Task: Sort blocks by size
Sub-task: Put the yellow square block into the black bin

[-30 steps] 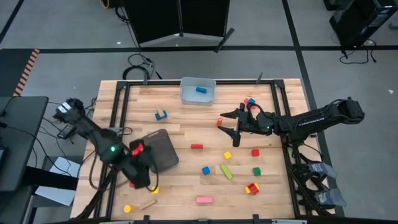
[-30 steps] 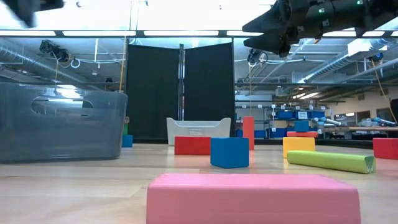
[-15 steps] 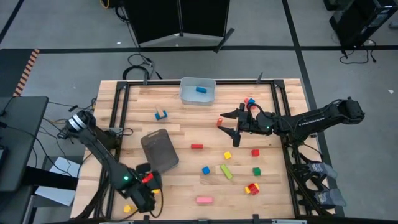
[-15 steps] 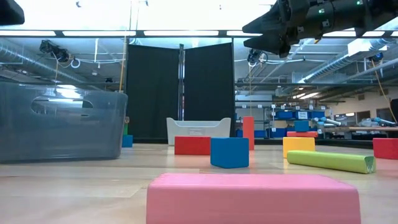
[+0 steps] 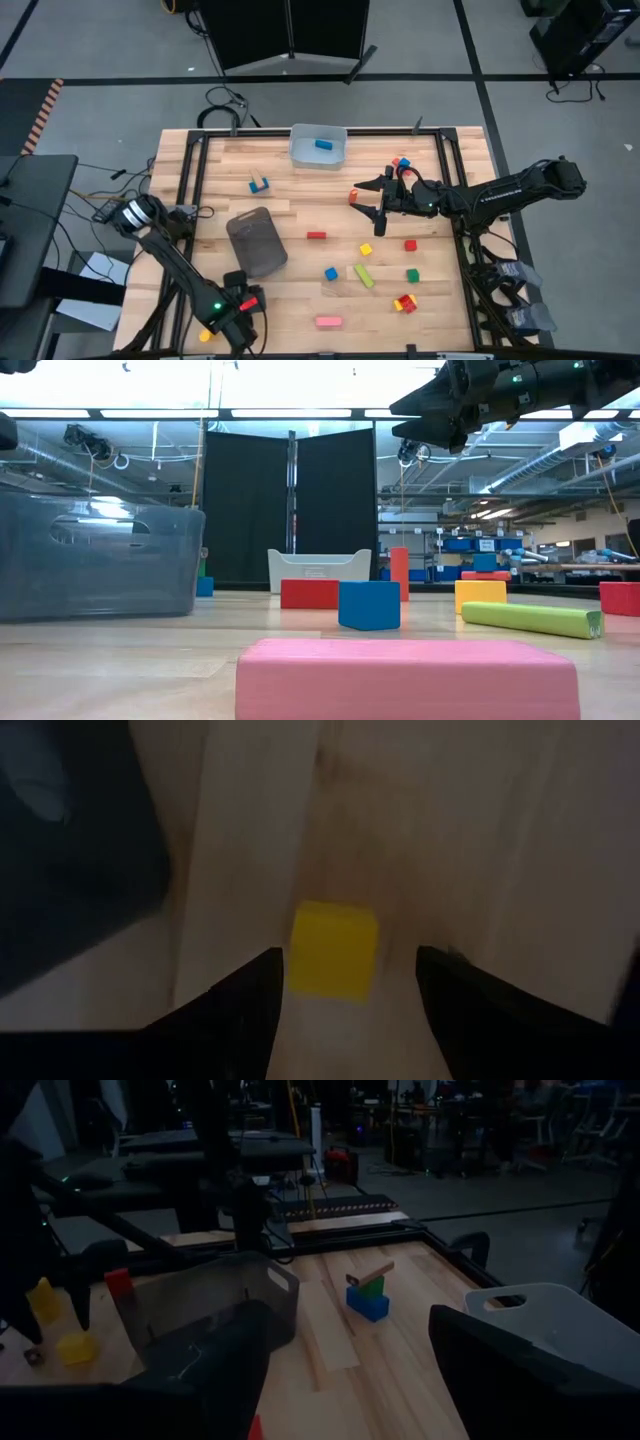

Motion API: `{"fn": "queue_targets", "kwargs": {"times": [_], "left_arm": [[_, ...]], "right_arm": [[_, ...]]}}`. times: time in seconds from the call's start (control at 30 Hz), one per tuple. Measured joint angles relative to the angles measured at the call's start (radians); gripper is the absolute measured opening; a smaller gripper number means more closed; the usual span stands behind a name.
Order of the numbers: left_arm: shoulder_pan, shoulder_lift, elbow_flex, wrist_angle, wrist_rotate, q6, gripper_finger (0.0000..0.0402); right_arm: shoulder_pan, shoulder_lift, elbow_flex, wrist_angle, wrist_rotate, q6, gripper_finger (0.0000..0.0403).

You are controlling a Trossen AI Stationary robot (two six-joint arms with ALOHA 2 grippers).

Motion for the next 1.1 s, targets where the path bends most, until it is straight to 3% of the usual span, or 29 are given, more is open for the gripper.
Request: {"fn": "queue_targets", "kwargs": {"times": [0.47,0.6,0.8,0.97,1.1], "left_arm": [[0.001,0.07,0.0,0.01,0.008,0.002,0.0235],[0.001,0.086,0.0,0.014,0.025,0.003,0.0212],[0.001,0.106,0.0,0.037,0.044,0.004,0.0139],[0.001,0.107,0.014,0.021,0.047,-0.004,0.0137],[0.0,0.087,0.091,-0.108,0.045,-0.001,0.0137]], "right_arm": [[0.0,0.0,0.0,-0.016,0.0,0.011,0.0278],[0.0,0.0,0.0,-0.016,0.0,0.011,0.0279],[0.0,0.0,0.0,-0.016,0.0,0.011,0.0276],[0.0,0.0,0.0,-0.016,0.0,0.011,0.0275],[0.0,0.0,0.0,-0.016,0.0,0.011,0.0275]]}}
